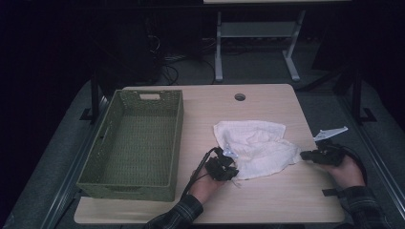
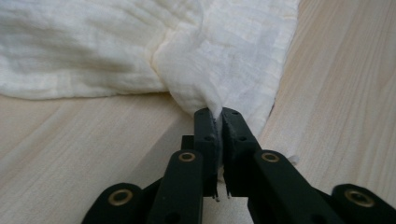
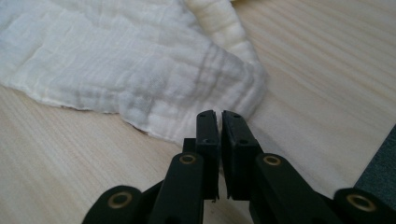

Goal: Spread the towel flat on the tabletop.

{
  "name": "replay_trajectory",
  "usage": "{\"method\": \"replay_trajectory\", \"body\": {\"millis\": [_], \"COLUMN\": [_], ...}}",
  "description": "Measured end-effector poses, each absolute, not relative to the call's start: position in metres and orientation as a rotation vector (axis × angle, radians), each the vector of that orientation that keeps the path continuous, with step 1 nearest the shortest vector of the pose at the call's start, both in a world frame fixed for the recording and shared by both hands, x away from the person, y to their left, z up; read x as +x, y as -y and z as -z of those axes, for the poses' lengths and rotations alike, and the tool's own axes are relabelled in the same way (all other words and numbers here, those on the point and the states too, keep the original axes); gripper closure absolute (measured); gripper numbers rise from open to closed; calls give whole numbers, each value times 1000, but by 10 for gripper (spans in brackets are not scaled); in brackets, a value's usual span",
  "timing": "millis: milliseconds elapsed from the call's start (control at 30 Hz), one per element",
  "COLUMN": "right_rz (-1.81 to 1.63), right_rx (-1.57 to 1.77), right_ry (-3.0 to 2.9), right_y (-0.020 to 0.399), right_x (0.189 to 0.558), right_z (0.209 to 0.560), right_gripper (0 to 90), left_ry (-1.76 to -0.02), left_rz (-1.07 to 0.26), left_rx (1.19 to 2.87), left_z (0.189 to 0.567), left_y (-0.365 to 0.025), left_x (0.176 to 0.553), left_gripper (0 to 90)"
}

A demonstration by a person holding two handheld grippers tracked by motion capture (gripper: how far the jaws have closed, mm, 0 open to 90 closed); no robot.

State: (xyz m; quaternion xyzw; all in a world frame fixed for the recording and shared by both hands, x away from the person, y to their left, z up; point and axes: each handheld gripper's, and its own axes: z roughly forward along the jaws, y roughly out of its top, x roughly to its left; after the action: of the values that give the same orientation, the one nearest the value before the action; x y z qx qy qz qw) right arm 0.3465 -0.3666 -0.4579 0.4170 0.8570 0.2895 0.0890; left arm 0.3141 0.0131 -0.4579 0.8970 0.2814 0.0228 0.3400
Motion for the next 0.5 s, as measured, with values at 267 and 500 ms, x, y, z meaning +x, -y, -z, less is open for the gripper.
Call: {"method": "replay_trajectory", "body": {"millis": [267,500], "right_rz": [-924,-965], "right_rx": [1204,1111], "right_ry": [-2551,-2565], "right_y": [365,359], "right_x": [340,322], "right_z": [448,441], "right_gripper": [872,874], "left_ry": [-798,-825], "left_rz": [-131,-206], "left_rx": [2259,2219], "left_z": [433,414], "left_y": [-34,-45], "left_x": [316,305], "left_gripper": [872,871]}}
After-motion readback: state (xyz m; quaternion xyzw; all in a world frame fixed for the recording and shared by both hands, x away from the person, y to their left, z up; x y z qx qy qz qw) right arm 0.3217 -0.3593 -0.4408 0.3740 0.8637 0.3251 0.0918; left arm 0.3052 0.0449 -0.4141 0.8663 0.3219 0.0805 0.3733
